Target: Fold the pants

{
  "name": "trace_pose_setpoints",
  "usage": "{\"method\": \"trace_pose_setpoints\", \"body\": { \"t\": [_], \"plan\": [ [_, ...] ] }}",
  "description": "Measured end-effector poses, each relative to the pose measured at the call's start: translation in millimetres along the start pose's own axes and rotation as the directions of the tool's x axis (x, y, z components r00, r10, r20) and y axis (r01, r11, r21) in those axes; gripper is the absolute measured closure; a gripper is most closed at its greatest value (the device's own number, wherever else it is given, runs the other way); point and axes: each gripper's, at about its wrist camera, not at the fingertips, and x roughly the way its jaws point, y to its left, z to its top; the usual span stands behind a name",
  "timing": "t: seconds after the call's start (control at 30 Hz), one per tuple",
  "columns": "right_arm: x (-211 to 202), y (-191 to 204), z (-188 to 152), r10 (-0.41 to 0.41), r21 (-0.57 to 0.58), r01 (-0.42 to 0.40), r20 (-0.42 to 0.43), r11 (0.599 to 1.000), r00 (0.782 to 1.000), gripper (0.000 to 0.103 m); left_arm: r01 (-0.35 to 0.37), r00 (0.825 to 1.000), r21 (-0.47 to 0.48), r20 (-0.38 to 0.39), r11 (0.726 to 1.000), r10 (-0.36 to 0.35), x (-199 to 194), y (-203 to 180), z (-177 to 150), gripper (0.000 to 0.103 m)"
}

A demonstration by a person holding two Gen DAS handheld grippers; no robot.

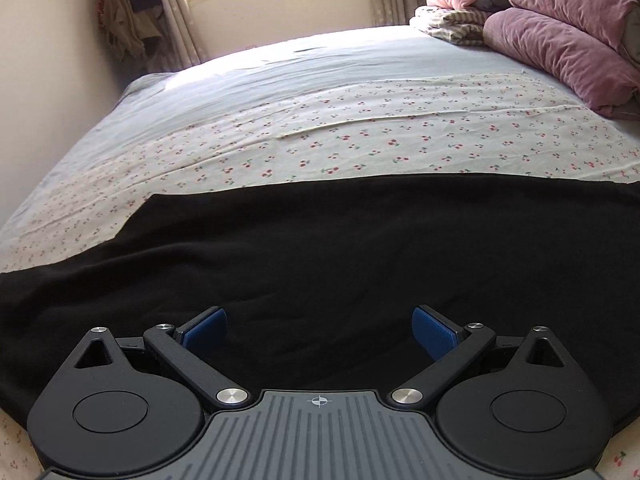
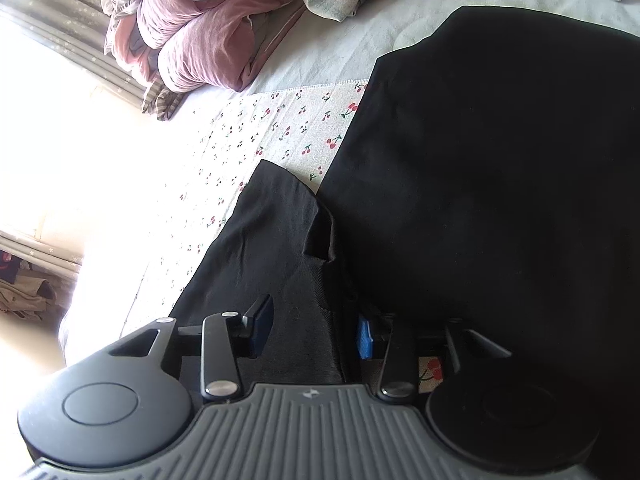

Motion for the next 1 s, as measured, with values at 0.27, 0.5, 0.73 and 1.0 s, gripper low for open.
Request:
{"method": "trace_pose_setpoints", "body": {
  "t": [0.27, 0.5, 0.73, 1.0],
  "plan": [
    [10.1, 19.7, -14.7, -0.074, -0.059, 0.076, 0.044, 0.995, 0.996, 0.078, -0.064, 0.998, -0.036, -0.005, 0.997, 0.064, 5.5, 70.7, -17.5, 0.002],
    [7.9, 27.0, -27.9, -0.142, -0.022, 0.146, 0.139, 0.989, 0.98, 0.103, 0.026, 0.994, -0.114, -0.103, 0.993, -0.038, 36.9, 88.1, -32.8, 0.002],
    [-6.7, 46.9, -35.8, -0.152, -0.048, 0.17, 0.263, 0.984, 0.953, 0.103, 0.098, 0.982, -0.165, -0.147, 0.981, -0.123, 38.3, 98.9, -33.7, 0.002],
    [-16.8, 172.9, -128.0, 0.176, -0.636, 0.11, 0.369, 0.764, 0.913, 0.103, 0.206, 0.965, -0.361, -0.077, 0.909, -0.25, 19.4, 160.7, -24.5, 0.011]
  ]
}}
